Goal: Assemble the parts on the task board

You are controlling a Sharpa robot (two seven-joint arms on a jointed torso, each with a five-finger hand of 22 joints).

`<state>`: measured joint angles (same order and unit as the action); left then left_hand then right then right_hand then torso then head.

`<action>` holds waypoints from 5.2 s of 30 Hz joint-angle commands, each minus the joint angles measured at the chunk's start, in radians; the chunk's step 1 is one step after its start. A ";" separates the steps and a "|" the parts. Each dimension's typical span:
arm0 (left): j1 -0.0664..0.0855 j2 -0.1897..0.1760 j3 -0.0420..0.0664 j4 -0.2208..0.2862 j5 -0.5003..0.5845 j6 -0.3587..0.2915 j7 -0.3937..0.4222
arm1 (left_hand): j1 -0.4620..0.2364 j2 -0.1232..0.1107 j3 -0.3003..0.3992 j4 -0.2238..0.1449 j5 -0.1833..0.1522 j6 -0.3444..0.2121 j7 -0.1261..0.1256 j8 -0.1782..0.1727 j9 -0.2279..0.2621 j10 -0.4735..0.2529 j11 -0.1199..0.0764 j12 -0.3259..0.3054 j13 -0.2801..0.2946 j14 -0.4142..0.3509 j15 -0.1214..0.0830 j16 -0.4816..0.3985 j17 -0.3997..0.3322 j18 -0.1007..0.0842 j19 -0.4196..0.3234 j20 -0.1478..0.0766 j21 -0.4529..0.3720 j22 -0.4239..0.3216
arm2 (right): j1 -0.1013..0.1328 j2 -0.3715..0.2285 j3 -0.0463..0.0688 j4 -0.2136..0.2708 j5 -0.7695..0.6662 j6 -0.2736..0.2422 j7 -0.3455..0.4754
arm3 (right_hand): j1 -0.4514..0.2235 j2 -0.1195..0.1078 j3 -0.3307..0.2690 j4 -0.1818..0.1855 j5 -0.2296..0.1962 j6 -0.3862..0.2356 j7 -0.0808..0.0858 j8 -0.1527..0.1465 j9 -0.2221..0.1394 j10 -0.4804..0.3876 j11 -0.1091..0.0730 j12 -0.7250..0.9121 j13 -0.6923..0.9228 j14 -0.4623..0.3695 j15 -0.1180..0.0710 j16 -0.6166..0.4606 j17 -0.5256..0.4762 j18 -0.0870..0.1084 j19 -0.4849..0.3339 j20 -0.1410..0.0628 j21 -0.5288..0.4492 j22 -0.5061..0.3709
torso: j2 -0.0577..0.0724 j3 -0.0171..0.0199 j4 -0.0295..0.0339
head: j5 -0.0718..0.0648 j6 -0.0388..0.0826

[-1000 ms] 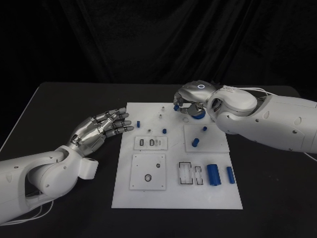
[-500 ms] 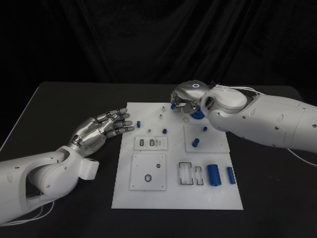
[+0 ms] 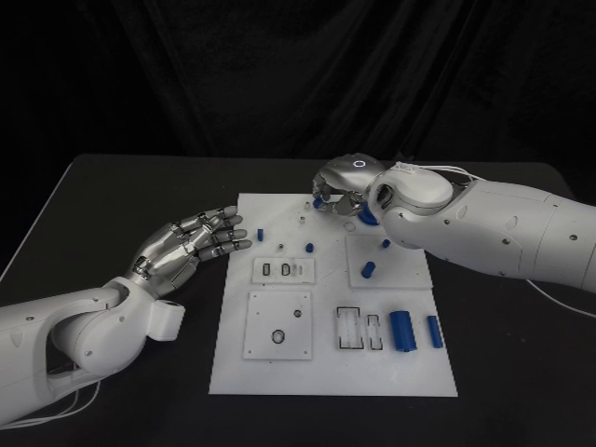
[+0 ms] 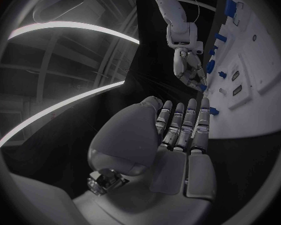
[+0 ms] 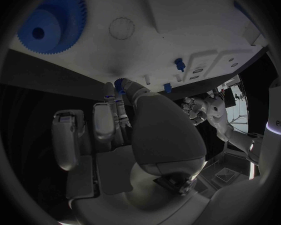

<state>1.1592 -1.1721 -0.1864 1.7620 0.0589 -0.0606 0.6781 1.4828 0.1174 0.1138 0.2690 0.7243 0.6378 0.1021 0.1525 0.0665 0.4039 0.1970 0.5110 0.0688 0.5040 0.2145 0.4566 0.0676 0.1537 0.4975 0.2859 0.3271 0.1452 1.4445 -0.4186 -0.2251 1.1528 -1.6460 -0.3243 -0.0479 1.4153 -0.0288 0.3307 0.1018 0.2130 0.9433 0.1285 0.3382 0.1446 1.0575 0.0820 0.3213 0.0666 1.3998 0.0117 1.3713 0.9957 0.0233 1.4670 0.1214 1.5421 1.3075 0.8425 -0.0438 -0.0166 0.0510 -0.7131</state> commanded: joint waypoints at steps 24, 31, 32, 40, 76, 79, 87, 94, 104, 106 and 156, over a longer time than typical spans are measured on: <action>0.002 -0.001 -0.001 -0.005 0.004 0.008 0.196 | 0.013 -0.001 0.008 -0.001 0.003 0.000 0.006 -0.004 0.000 0.001 0.006 -0.003 -0.001 0.002 0.008 0.001 -0.001 -0.016 -0.008 0.000 -0.006 -0.002 | -0.003 -0.002 0.004 0.014 0.040 -0.058 0.002 | -0.013 0.009 -0.005 0.006 0.004 0.019 -0.020 -0.001 0.155 0.005 0.001 -0.021 0.001 0.006 -0.002 0.000 0.003 -0.007 0.053 -0.001 0.003 0.206 | -0.003 -0.0011 -0.0075 | 0.008 0.003; 0.002 0.002 -0.001 -0.007 0.005 0.009 0.195 | 0.013 -0.001 0.008 -0.001 0.003 0.000 0.006 -0.004 0.000 0.001 0.006 -0.003 -0.001 0.002 0.008 0.001 -0.001 -0.016 -0.008 0.000 -0.006 -0.002 | -0.005 0.012 0.004 0.002 0.040 -0.045 0.002 | -0.018 0.010 -0.006 0.009 -0.005 0.016 -0.020 -0.005 0.158 0.005 0.002 -0.027 0.002 0.005 -0.001 0.000 0.003 -0.006 0.052 0.000 0.002 0.205 | -0.002 -0.0001 -0.0057 | 0.004 0.001; 0.002 0.003 -0.001 -0.008 0.006 0.009 0.194 | 0.013 -0.001 0.008 -0.001 0.003 0.000 0.006 -0.004 0.000 0.001 0.006 -0.003 -0.001 0.002 0.008 0.001 -0.001 -0.016 -0.008 0.000 -0.006 -0.002 | -0.006 0.015 0.004 -0.002 0.040 -0.041 0.001 | -0.019 0.010 -0.007 0.010 -0.007 0.016 -0.020 -0.006 0.158 0.005 0.002 -0.028 0.002 0.005 -0.001 0.000 0.002 -0.006 0.051 0.000 0.002 0.205 | -0.002 -0.0002 -0.0059 | 0.004 0.001; 0.002 0.008 -0.001 -0.012 0.012 0.010 0.193 | 0.012 -0.001 0.010 -0.002 0.003 0.001 0.007 -0.004 0.000 0.001 0.007 -0.003 -0.001 0.003 0.009 0.001 -0.001 -0.017 -0.008 0.000 -0.006 -0.002 | -0.013 0.034 0.004 -0.026 0.040 -0.026 0.000 | -0.022 0.011 -0.008 0.012 -0.014 0.013 -0.022 -0.010 0.160 0.004 0.004 -0.034 0.002 0.001 0.001 -0.004 -0.005 -0.005 0.048 0.001 0.000 0.201 | -0.001 -0.0003 -0.0067 | 0.005 -0.001; 0.002 0.019 -0.005 -0.028 0.026 0.015 0.184 | 0.012 -0.001 0.014 -0.002 0.002 -0.005 0.010 -0.006 0.000 0.002 0.010 -0.003 -0.001 0.003 0.011 0.002 0.000 -0.019 -0.009 0.000 -0.005 -0.002 | -0.033 0.059 0.004 -0.059 0.041 0.034 -0.023 | -0.048 0.006 -0.023 0.024 -0.061 -0.074 0.000 -0.105 0.148 -0.052 0.032 -0.084 0.010 -0.033 0.026 -0.030 -0.054 0.007 0.009 0.024 -0.022 0.163 | 0.000 0.0001 -0.0078 | 0.005 -0.006; 0.002 0.019 -0.005 -0.029 0.030 0.015 0.182 | 0.012 -0.001 0.014 -0.002 0.001 -0.006 0.011 -0.006 0.000 0.001 0.011 -0.003 -0.001 0.003 0.011 0.002 0.000 -0.019 -0.009 0.000 -0.005 -0.002 | -0.033 0.060 0.004 -0.062 0.041 0.048 -0.029 | -0.071 -0.011 -0.042 0.036 -0.093 -0.226 0.001 -0.206 0.104 -0.085 0.042 -0.093 0.014 -0.044 0.034 -0.038 -0.071 0.012 -0.008 0.032 -0.033 0.145 | 0.000 0.0001 -0.0082 | 0.005 -0.006; 0.002 0.018 -0.006 -0.027 0.034 0.018 0.183 | 0.011 -0.002 0.015 -0.003 0.001 -0.006 0.012 -0.007 -0.001 0.001 0.012 -0.004 -0.001 0.002 0.012 0.002 -0.001 -0.020 -0.009 0.000 -0.005 -0.002 | -0.033 0.046 0.004 -0.065 0.041 0.018 -0.013 | -0.114 -0.009 -0.123 0.044 -0.149 -0.780 -0.037 -0.316 -0.094 -0.195 0.062 -0.082 0.049 -0.089 0.054 -0.060 -0.121 0.029 -0.062 0.053 -0.073 0.092 | 0.000 0.0002 -0.0084 | 0.005 -0.005; 0.002 0.005 -0.007 -0.020 0.035 0.018 0.186 | 0.011 -0.002 0.015 -0.003 0.001 -0.006 0.012 -0.007 -0.001 0.001 0.012 -0.004 -0.001 0.002 0.012 0.002 -0.001 -0.020 -0.009 0.000 -0.005 -0.002 | -0.010 -0.026 0.004 -0.004 0.041 -0.059 0.012 | -0.090 0.010 -0.132 0.030 -0.122 -0.640 -0.016 -0.287 -0.068 -0.180 0.053 -0.022 0.086 -0.103 0.047 -0.077 -0.152 0.033 -0.073 0.047 -0.086 0.081 | 0.000 0.0002 -0.0080 | 0.005 -0.002; 0.002 -0.019 -0.010 -0.007 0.035 0.016 0.187 | 0.011 -0.002 0.017 -0.003 0.001 -0.002 0.012 -0.006 0.000 0.001 0.013 -0.004 -0.001 0.002 0.013 0.002 -0.001 -0.021 -0.009 0.000 -0.005 -0.002 | 0.059 -0.291 0.001 0.264 0.041 -0.045 -0.035 | -0.018 0.033 -0.087 -0.008 -0.019 -0.234 -0.006 -0.202 0.005 -0.141 0.032 0.061 0.126 -0.102 0.028 -0.090 -0.166 0.033 -0.068 0.030 -0.091 0.084 | -0.002 -0.0002 -0.0140 | 0.010 -0.015; 0.002 -0.022 -0.010 -0.007 0.035 0.015 0.188 | 0.011 -0.002 0.017 -0.003 0.001 -0.002 0.012 -0.006 0.000 0.001 0.013 -0.004 -0.001 0.002 0.013 0.002 -0.001 -0.021 -0.009 0.000 -0.005 -0.002 | 0.065 -0.341 -0.002 0.310 0.041 -0.024 -0.051 | -0.016 0.031 -0.083 -0.008 -0.018 -0.224 -0.003 -0.203 0.005 -0.129 0.026 0.077 0.134 -0.104 0.023 -0.094 -0.171 0.033 -0.069 0.027 -0.093 0.083 | -0.003 -0.0003 -0.0171 | 0.011 -0.017; 0.001 -0.003 -0.017 -0.025 0.035 0.035 0.189 | 0.012 0.001 0.025 -0.005 0.001 -0.005 0.014 -0.007 0.000 0.004 0.016 -0.002 -0.001 0.004 0.016 0.004 0.000 -0.024 -0.009 0.000 -0.005 -0.002 | 0.025 -0.354 -0.020 0.276 0.065 0.038 -0.102 | -0.157 0.028 -0.135 0.107 -0.032 -0.131 -0.013 -0.272 0.023 0.339 -0.050 1.202 1.361 0.058 -0.037 0.107 0.336 0.030 -0.055 -0.034 -0.121 0.120 | -0.005 -0.0004 -0.0297 | 0.004 -0.014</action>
<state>1.1592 -1.1766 -0.2033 1.7361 0.0904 -0.0423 0.6787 1.4829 0.1175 0.1330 0.2662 0.7243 0.6344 0.1127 0.1524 0.0666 0.4075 0.2075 0.5109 0.0688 0.5078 0.2253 0.4566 0.0676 0.1459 0.4975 0.2859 0.3271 0.1441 1.4717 -0.7760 -0.2456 1.4327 -1.5798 -0.2710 -0.1445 1.2643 0.0015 0.1976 0.2084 0.1765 0.8132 0.1095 0.0696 0.1662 1.3902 0.0319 1.5189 1.3079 1.4524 -0.0251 1.4722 1.3081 0.0549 1.4046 0.0875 1.4175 1.3073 0.8376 -0.0443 -0.0457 0.0557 -0.7270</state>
